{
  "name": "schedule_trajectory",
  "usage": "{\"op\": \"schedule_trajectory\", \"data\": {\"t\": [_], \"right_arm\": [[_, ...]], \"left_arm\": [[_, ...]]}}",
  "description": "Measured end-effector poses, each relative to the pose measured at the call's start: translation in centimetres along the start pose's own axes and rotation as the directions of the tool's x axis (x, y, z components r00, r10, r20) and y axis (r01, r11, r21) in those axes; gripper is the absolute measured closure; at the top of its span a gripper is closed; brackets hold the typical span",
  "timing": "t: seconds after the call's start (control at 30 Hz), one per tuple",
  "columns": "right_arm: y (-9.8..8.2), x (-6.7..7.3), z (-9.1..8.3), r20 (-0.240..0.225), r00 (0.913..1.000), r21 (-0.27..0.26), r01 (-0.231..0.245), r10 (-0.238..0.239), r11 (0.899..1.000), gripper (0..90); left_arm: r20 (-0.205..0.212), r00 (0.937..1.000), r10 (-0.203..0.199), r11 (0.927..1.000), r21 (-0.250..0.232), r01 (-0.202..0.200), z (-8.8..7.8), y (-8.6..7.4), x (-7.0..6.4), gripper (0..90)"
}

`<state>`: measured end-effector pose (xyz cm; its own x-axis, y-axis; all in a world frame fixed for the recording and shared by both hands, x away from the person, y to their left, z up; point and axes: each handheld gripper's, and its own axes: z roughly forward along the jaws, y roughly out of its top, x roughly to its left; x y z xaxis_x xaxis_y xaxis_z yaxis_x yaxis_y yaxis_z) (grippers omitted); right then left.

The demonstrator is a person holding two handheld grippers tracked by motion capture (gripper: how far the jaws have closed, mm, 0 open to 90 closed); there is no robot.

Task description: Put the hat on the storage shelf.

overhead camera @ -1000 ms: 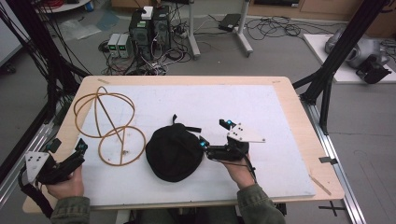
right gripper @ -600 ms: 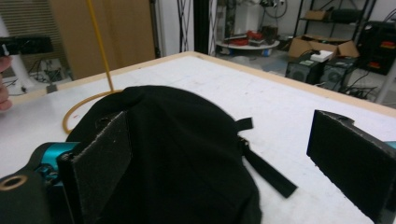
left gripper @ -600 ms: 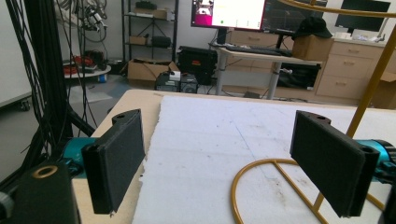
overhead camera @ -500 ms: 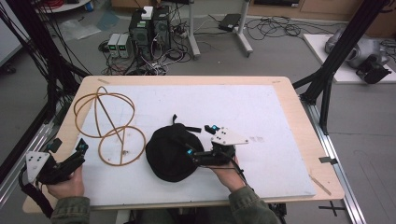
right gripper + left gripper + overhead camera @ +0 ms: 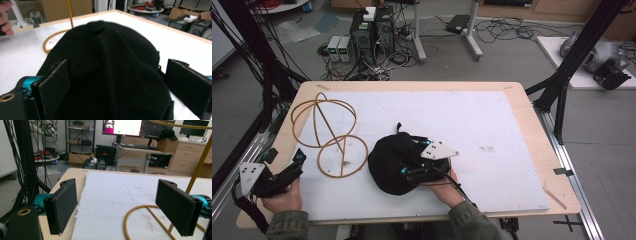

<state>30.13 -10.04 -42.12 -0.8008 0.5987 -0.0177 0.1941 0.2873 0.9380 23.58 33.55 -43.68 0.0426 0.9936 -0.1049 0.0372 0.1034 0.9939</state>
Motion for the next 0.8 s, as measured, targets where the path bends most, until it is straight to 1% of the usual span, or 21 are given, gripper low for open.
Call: {"op": "schedule_trajectory", "data": {"t": [0.03,0.07,0.1,0.2,0.23,0.3,0.33,0.37,0.4,0.43,0.47,0.5,0.53,0.57,0.6,0.67,0.8], "right_arm": [[-0.10,0.08,-0.08,-0.026,0.9995,0.006,0.019,-0.019,1.000,29.2],[-0.13,0.11,-0.05,-0.020,0.9994,0.005,0.030,-0.030,1.000,32.0],[-0.16,0.17,-0.05,-0.016,0.9992,0.009,0.036,-0.036,0.999,36.9],[-0.29,0.01,0.01,-0.002,0.9995,0.013,0.030,-0.030,0.999,50.4],[-0.30,-0.12,0.01,-0.016,0.9998,0.019,0.010,-0.010,1.000,56.4],[-0.31,-0.38,0.00,-0.047,0.9988,0.024,-0.015,0.016,1.000,68.5],[-0.32,-0.38,-0.05,-0.058,0.9982,0.025,-0.015,0.017,1.000,73.5],[-0.30,-0.38,-0.09,-0.068,0.9977,0.021,0.005,-0.004,1.000,79.0],[-0.28,-0.34,-0.19,-0.069,0.9975,0.023,0.013,-0.011,1.000,84.6],[-0.29,-0.40,-0.21,-0.082,0.9965,0.022,0.013,-0.011,1.000,86.5],[-0.29,-0.48,-0.22,-0.091,0.9959,0.026,0.000,0.002,1.000,87.1],[-0.32,-0.50,-0.24,-0.090,0.9958,0.030,-0.012,0.015,0.999,87.6],[-0.32,-0.51,-0.28,-0.085,0.9962,0.028,-0.014,0.016,1.000,87.9],[-0.32,-0.40,-0.28,-0.082,0.9966,0.028,-0.010,0.013,1.000,88.1],[-0.31,-0.31,-0.30,-0.075,0.9972,0.027,0.003,-0.001,1.000,88.2],[-0.32,-0.17,-0.33,-0.067,0.9977,0.025,0.005,-0.003,1.000,88.3],[-0.35,-0.26,-0.38,-0.073,0.9973,0.020,-0.011,0.012,1.000,88.3]], "left_arm": [[0.001,1.0000,0.000,1.0000,0.000,0.000,0.01,0.00,0.00,17.9],[0.001,1.0000,0.001,1.0000,0.000,-0.001,0.01,0.00,-0.02,17.9],[0.000,1.0000,0.001,1.0000,-0.001,-0.001,0.00,0.01,-0.03,17.9],[-0.002,1.0000,0.001,1.0000,-0.001,-0.001,0.00,0.01,0.00,17.9],[-0.002,1.0000,0.001,1.0000,0.000,-0.001,0.00,0.00,0.00,17.9],[-0.002,1.0000,0.002,1.0000,0.000,-0.002,0.01,0.00,0.01,17.9],[-0.002,1.0000,0.001,1.0000,0.000,-0.001,0.02,0.00,0.01,17.9],[-0.001,1.0000,0.001,1.0000,0.000,-0.001,0.02,-0.01,0.01,17.9],[-0.002,1.0000,0.002,1.0000,0.000,-0.002,0.02,-0.01,0.01,17.9],[-0.002,1.0000,0.002,1.0000,-0.001,-0.002,0.04,-0.01,0.00,17.9],[0.000,1.0000,0.002,1.0000,0.001,-0.002,0.03,-0.01,0.01,17.9],[0.000,1.0000,0.002,1.0000,-0.001,-0.002,0.04,-0.02,0.00,17.9],[0.000,1.0000,0.002,1.0000,-0.002,-0.002,0.04,-0.01,-0.01,17.9],[0.000,1.0000,0.002,1.0000,-0.001,-0.002,0.04,-0.01,-0.01,17.9],[-0.001,1.0000,0.002,1.0000,-0.001,-0.002,0.04,-0.01,0.00,17.9],[-0.001,1.0000,0.002,1.0000,-0.001,-0.002,0.03,-0.01,0.00,17.9],[0.001,1.0000,0.001,1.0000,0.001,-0.001,0.03,-0.01,0.01,17.9]]}}
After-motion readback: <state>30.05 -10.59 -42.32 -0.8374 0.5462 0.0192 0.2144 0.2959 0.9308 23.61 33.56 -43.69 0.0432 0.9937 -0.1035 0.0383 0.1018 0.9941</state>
